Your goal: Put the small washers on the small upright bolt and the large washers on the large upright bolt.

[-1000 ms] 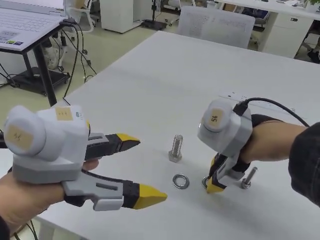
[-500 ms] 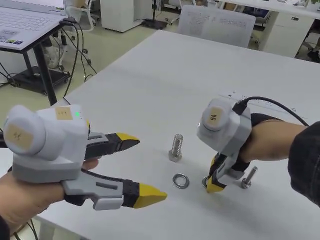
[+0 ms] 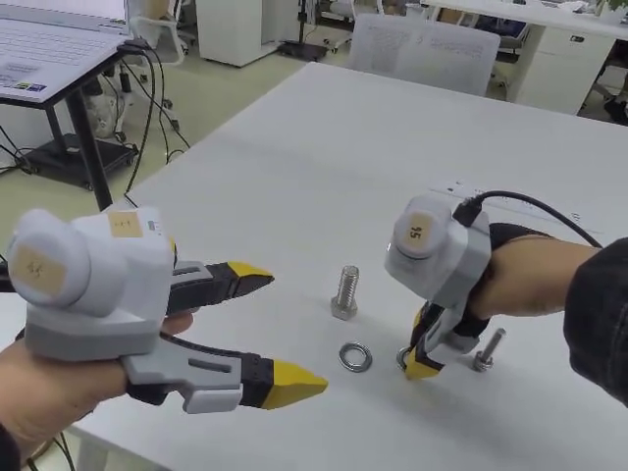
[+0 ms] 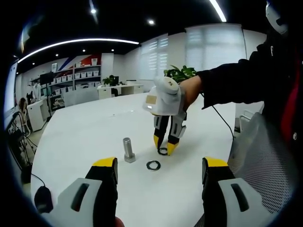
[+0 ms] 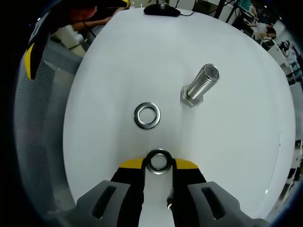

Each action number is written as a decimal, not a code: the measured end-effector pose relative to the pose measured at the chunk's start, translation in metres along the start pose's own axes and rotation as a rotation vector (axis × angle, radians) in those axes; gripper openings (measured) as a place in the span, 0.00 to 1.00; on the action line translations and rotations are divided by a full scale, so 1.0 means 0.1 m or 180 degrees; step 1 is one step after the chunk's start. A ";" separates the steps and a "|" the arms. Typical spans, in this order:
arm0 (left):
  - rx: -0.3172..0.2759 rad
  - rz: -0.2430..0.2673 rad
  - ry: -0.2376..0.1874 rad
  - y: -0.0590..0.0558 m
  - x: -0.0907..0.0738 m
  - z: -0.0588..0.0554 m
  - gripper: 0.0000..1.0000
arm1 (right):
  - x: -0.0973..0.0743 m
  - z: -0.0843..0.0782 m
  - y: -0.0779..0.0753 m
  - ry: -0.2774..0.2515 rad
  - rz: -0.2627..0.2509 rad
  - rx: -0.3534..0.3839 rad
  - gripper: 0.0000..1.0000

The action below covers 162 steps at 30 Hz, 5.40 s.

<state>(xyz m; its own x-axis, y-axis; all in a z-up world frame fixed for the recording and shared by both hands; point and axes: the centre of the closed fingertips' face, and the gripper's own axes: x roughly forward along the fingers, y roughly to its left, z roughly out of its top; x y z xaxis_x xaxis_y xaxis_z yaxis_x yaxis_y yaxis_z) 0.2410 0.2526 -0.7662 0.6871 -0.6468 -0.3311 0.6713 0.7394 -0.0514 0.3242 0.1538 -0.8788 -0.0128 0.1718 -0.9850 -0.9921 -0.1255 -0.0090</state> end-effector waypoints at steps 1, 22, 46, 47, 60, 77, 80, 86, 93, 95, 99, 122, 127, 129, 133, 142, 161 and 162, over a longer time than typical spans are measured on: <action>-0.0003 0.0001 -0.0003 0.00 0.00 0.00 0.72 | 0.00 0.00 0.00 0.0000 0.0000 0.0000 0.22; -0.0015 0.0037 -0.0024 0.02 0.01 0.00 0.72 | -0.13 0.00 -0.01 -0.0062 -0.0046 0.0018 0.22; -0.0037 0.0290 -0.0085 0.19 -0.04 0.00 0.73 | -0.50 0.18 -0.14 -0.0171 -0.0243 -0.0093 0.22; -0.0037 0.0298 -0.0089 0.20 -0.04 0.00 0.73 | -0.51 0.19 -0.15 -0.0174 -0.0251 -0.0099 0.22; -0.0030 0.0350 -0.0096 0.23 -0.05 0.01 0.73 | -0.74 0.39 -0.22 -0.0208 -0.0342 -0.0256 0.22; -0.0018 0.0344 -0.0060 0.27 -0.01 0.02 0.73 | -0.85 0.81 -0.35 -0.0342 -0.0377 -0.0488 0.22; -0.0025 0.0352 -0.0056 0.28 -0.01 0.02 0.73 | -0.83 0.86 -0.38 -0.0337 -0.0366 -0.0515 0.22; -0.0025 0.0358 -0.0045 0.30 -0.01 0.02 0.73 | -0.79 0.92 -0.39 -0.0340 -0.0325 -0.0547 0.22; -0.0030 0.0361 -0.0041 0.32 0.00 0.02 0.73 | -0.72 0.97 -0.40 -0.0328 -0.0266 -0.0576 0.22; -0.0031 0.0360 -0.0032 0.33 0.00 0.01 0.73 | -0.70 0.98 -0.41 -0.0324 -0.0249 -0.0574 0.22; -0.0036 0.0361 -0.0030 0.34 0.00 0.00 0.73 | -0.65 0.99 -0.42 -0.0310 -0.0210 -0.0566 0.22; -0.0056 0.0369 -0.0007 0.37 0.01 -0.03 0.73 | -0.49 0.98 -0.47 -0.0278 -0.0138 -0.0536 0.22; -0.0057 0.0367 -0.0004 0.37 0.02 -0.03 0.73 | -0.47 0.98 -0.47 -0.0281 -0.0111 -0.0524 0.22; -0.0062 0.0366 -0.0003 0.37 0.02 -0.03 0.73 | -0.46 0.98 -0.48 -0.0283 -0.0117 -0.0530 0.22; -0.0066 0.0366 0.0002 0.37 0.02 -0.04 0.73 | -0.42 0.99 -0.50 -0.0274 -0.0107 -0.0522 0.22; -0.0073 0.0368 0.0003 0.38 0.02 -0.05 0.73 | -0.38 1.00 -0.52 -0.0251 -0.0084 -0.0501 0.22; -0.0083 0.0371 0.0015 0.39 0.03 -0.06 0.73 | -0.27 0.96 -0.45 -0.0212 -0.0047 -0.0498 0.22; -0.0084 0.0370 0.0015 0.39 0.03 -0.06 0.73 | -0.26 0.96 -0.45 -0.0211 -0.0044 -0.0492 0.22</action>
<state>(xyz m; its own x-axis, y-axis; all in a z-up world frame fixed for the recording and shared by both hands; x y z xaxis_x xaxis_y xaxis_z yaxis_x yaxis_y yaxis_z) 0.2674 0.2803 -0.7752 0.7585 -0.5555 -0.3407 0.5795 0.8141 -0.0372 0.3567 0.2482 -0.8363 -0.0126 0.2380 -0.9712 -0.9612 -0.2707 -0.0539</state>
